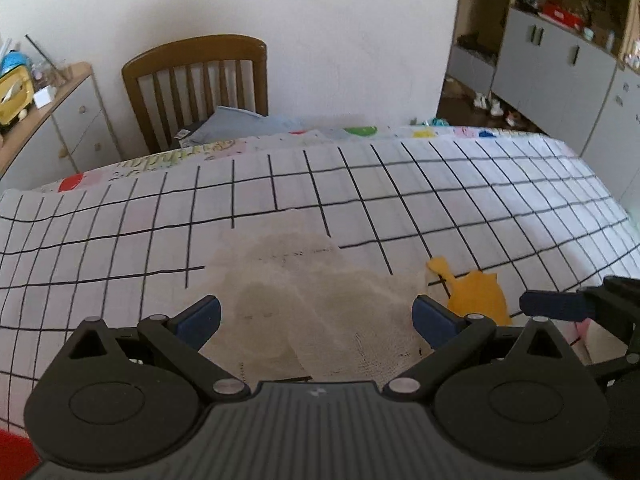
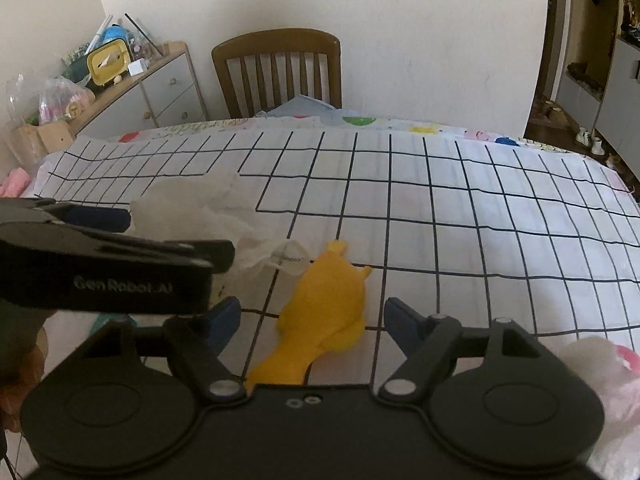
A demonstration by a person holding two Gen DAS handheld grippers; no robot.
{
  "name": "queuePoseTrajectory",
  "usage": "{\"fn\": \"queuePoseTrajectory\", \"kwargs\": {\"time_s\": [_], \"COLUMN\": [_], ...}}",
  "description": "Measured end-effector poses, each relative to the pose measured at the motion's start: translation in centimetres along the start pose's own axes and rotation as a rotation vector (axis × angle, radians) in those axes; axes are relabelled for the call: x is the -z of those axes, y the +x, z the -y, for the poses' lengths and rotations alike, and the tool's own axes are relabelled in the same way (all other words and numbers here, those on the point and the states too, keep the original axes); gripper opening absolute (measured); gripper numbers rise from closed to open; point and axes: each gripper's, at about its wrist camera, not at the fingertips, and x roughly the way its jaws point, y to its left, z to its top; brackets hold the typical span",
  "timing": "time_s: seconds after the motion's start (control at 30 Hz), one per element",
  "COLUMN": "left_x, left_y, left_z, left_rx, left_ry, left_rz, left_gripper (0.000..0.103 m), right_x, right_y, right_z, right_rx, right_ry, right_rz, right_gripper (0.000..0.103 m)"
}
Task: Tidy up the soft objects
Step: 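Grasp the white mesh cloth with the left gripper while the right grasps the yellow duck, then carry the mesh cloth and yellow duck with both tools over the tin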
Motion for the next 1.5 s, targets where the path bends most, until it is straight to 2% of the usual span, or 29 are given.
{"fn": "queuePoseTrajectory", "kwargs": {"time_s": [0.17, 0.23, 0.37, 0.43, 0.47, 0.57, 0.63, 0.8, 1.1, 1.5], "left_x": [0.2, 0.2, 0.2, 0.3, 0.3, 0.4, 0.4, 0.3, 0.0, 0.9], "left_y": [1.1, 1.4, 1.9, 2.2, 2.3, 2.4, 2.3, 1.6, -2.1, -9.9], "left_z": [0.3, 0.4, 0.3, 0.3, 0.2, 0.1, 0.0, -0.8, -1.6, -3.5], "left_rx": [0.017, 0.021, 0.016, 0.005, 0.002, -0.009, -0.011, -0.019, -0.018, -0.009], "left_ry": [-0.005, -0.003, -0.014, -0.009, -0.013, -0.014, -0.016, -0.049, -0.094, -0.090], "left_rz": [-0.018, -0.027, -0.046, -0.060, -0.064, -0.061, -0.056, -0.040, 0.010, 0.060], "left_gripper": [0.100, 0.088, 0.074, 0.059, 0.058, 0.048, 0.034, 0.020, 0.018, 0.018], "right_x": [0.2, 0.2, 0.4, 0.4, 0.4, 0.4, 0.4, 0.5, 0.0, -0.5], "right_y": [0.8, 1.0, 1.2, 1.3, 1.3, 1.4, 1.3, 0.9, -1.7, -7.6], "right_z": [0.2, 0.4, 0.5, 0.5, 0.6, 0.6, 0.7, 0.8, 0.6, -2.6], "right_rx": [-0.007, -0.007, 0.002, 0.014, 0.017, 0.023, 0.022, 0.024, 0.022, -0.060], "right_ry": [0.005, 0.018, 0.032, 0.028, 0.031, 0.033, 0.038, 0.046, 0.048, -0.010], "right_rz": [-0.014, -0.015, -0.017, -0.012, -0.010, -0.004, 0.002, 0.020, 0.079, 0.118], "right_gripper": [0.073, 0.070, 0.055, 0.050, 0.046, 0.043, 0.041, 0.032, 0.030, 0.030]}}
